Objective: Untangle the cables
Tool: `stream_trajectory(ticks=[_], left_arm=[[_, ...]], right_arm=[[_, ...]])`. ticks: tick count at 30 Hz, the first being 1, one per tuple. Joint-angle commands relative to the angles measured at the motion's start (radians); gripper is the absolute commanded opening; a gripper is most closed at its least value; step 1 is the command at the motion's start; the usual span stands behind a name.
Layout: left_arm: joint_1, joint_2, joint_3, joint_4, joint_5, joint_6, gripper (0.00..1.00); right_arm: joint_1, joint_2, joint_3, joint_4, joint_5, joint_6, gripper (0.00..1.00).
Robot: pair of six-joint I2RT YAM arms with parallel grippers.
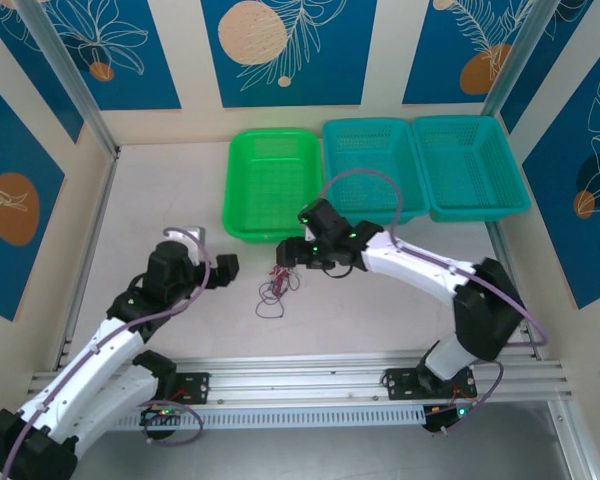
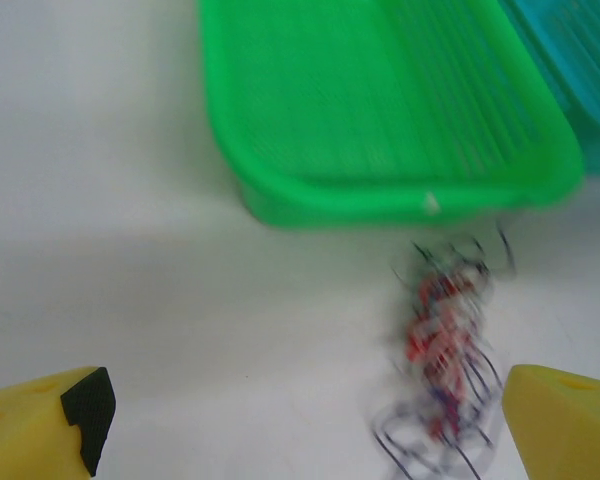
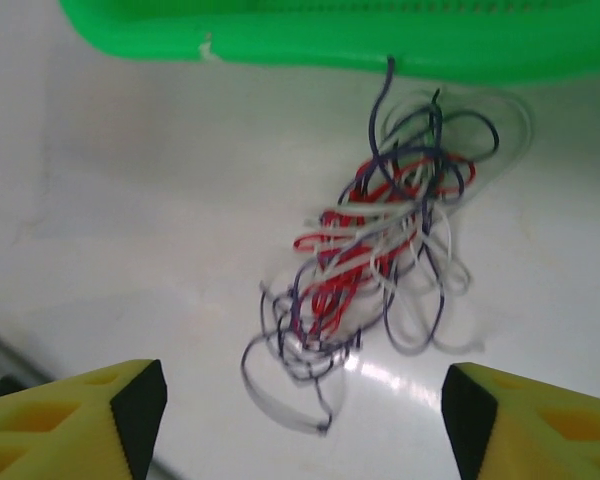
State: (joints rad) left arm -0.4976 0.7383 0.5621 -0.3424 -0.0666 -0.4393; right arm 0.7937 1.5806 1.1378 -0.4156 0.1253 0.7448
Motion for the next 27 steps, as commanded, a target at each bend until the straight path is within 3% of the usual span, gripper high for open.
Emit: stream_trajectory(ticks=[1, 5, 7, 9, 14, 17, 22, 27], left_arm=[[-0.086, -0.021, -0.016, -0.113, -0.004, -0.086, 1.0], [-0.128, -0.024, -0.031, -0.112, 0.033, -0.049, 0.98], [-0.133, -0.019, -0.032, -0.121, 0.059, -0.022, 0.98], [-0.133, -0.017, -0.031, -0.13, 0.073, 0.004, 0.98], [-0.135, -0.016, -0.04, -0.112, 0.088, 0.023, 0.98], [-0.136, 0.006, -0.046, -0.05, 0.14, 0.034, 0.98], [-0.168, 0.106, -0.033, 0.16, 0.26, 0.087, 0.96], [-0.198, 0.237, -0.014, 0.389, 0.3, 0.092, 1.0]], right_arm=[[0.011, 0.082, 0.055, 0.07, 0.196, 0.041, 0.7], [0.01, 0.178, 0.098, 0.104, 0.276, 0.01, 0.59], [0.007, 0.219, 0.124, 0.107, 0.27, -0.001, 0.4], [0.008, 0.237, 0.134, 0.115, 0.261, -0.008, 0.27], [-0.001, 0.198, 0.12, 0.1, 0.237, -0.021, 0.02], [-0.002, 0.109, 0.091, 0.097, 0.186, -0.035, 0.0], [-0.031, -0.046, 0.035, 0.139, -0.074, -0.012, 0.0], [-0.046, -0.107, 0.041, 0.15, -0.277, 0.032, 0.0]])
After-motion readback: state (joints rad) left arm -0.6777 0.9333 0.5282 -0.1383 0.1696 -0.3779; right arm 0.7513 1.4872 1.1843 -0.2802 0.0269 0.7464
